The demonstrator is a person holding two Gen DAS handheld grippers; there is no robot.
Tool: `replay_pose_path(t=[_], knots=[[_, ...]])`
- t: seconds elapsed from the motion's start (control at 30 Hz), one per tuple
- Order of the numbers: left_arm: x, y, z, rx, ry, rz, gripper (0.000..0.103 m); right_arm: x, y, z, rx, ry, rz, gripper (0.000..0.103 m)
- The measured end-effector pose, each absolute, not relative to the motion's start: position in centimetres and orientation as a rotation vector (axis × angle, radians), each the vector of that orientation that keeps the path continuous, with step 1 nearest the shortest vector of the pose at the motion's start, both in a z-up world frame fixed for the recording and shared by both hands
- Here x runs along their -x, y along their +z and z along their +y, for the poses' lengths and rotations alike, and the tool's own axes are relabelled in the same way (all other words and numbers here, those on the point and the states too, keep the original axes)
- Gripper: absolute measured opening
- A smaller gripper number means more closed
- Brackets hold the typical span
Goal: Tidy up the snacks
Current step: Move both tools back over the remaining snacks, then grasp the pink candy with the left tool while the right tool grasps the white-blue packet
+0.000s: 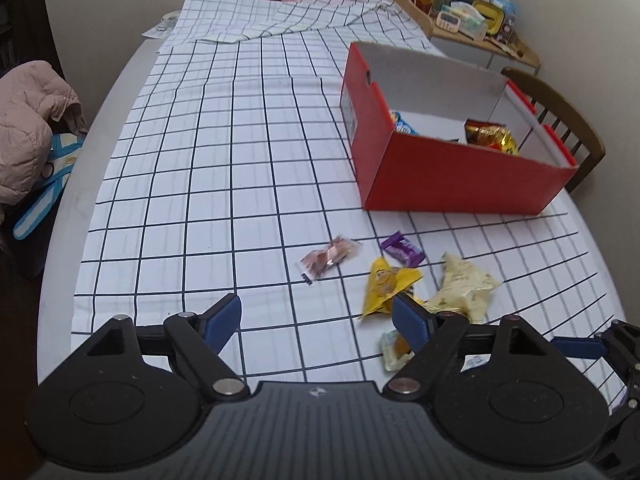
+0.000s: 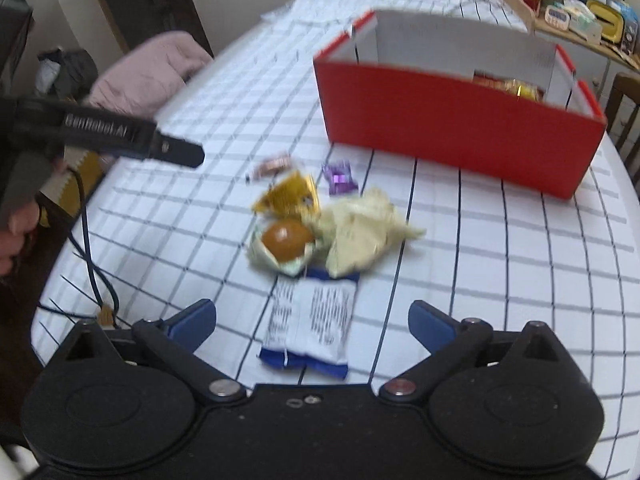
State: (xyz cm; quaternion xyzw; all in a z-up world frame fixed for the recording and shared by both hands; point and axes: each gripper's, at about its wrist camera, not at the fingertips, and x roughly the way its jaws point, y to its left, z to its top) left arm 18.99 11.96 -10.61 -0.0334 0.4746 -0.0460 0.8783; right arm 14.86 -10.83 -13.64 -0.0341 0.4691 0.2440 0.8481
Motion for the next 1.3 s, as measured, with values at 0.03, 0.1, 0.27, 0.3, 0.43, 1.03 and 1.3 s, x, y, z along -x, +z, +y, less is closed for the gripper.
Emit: replay_pose_path(t=[0.03, 0.1, 0.27, 0.3, 0.43, 1.03, 1.3], knots=[[-19.3, -11.0, 12.0, 0.056, -0.098, 0.993, 0.082, -14.7, -13.9, -10.7, 0.077, 0.492, 0.986, 0.102], [-20.2, -11.6, 11.8, 0.022, -0.106, 1.0, 0.082, -14.8, -14.3, -10.4, 0.081, 0.446, 0.99, 0.102], [-22.1, -12.8, 10.9, -0.081, -0.156, 0.994, 0.082, -15.1, -15.2, -9.9, 0.079, 0.395, 1.026, 0.102], [-22.5, -13.0, 10.8, -0.099, -0.166, 0.995, 0.082, -15.2, -15.4, -9.8, 0.076, 0.39, 1.033, 0.102], [-24.2, -14.1, 10.5, -0.15, -0.186, 1.011, 0.082, -15.3, -15.9, -9.6, 0.054, 0.393, 1.056, 0.101], [-29.0, -16.8, 9.1, -0.242, -0.322, 1.109, 0.074, -16.5, -17.2, -8.5, 0.094, 0.376, 1.125, 0.089], [-29.4, -17.3, 8.6, -0.255, -0.341, 1.138, 0.046, -16.5, -16.8, -7.7, 0.163, 0.39, 1.121, 0.073]])
